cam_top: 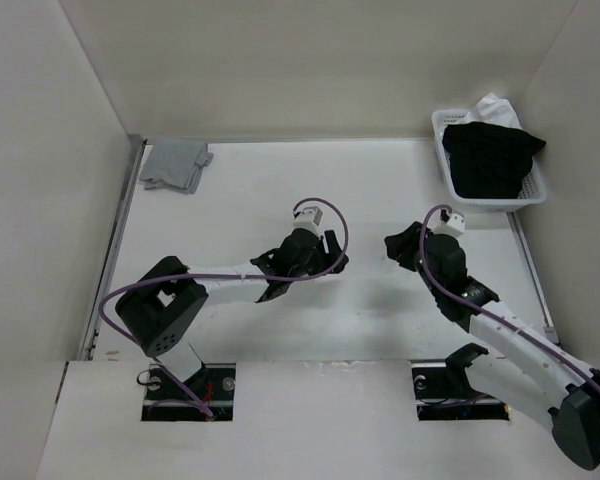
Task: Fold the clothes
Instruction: Grab the tank top from the pile, then move the tank top to the center of the board
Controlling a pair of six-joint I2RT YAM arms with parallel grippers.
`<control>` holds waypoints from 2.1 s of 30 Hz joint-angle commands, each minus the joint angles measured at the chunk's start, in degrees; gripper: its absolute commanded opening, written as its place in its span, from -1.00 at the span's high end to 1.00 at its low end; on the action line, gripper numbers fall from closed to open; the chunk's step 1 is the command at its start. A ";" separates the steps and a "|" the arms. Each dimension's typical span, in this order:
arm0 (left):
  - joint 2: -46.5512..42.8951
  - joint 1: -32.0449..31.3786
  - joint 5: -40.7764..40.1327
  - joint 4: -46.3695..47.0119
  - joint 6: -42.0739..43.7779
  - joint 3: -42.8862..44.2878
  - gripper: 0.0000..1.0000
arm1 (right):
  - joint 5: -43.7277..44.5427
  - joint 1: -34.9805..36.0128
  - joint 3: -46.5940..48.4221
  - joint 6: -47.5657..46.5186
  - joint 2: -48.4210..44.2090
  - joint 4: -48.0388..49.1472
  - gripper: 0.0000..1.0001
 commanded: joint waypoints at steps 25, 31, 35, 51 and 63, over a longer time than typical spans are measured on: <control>-3.43 -0.49 1.90 14.86 9.40 -7.58 0.06 | 1.40 -47.62 67.18 -10.29 64.09 -5.44 -0.05; -1.94 0.65 2.52 15.74 8.79 -7.14 0.03 | 2.01 -50.88 75.00 -11.34 72.88 -9.14 -0.08; -1.85 1.09 3.05 16.26 8.17 -7.31 0.03 | 1.66 -50.62 78.52 -12.14 76.14 -9.59 0.10; -3.25 2.76 3.58 17.41 5.80 -8.63 0.04 | -2.73 -36.14 57.70 -11.61 36.98 10.11 1.00; -26.36 19.89 0.94 11.35 -2.64 -18.91 0.03 | -6.95 -2.30 61.31 -15.48 11.73 5.71 0.98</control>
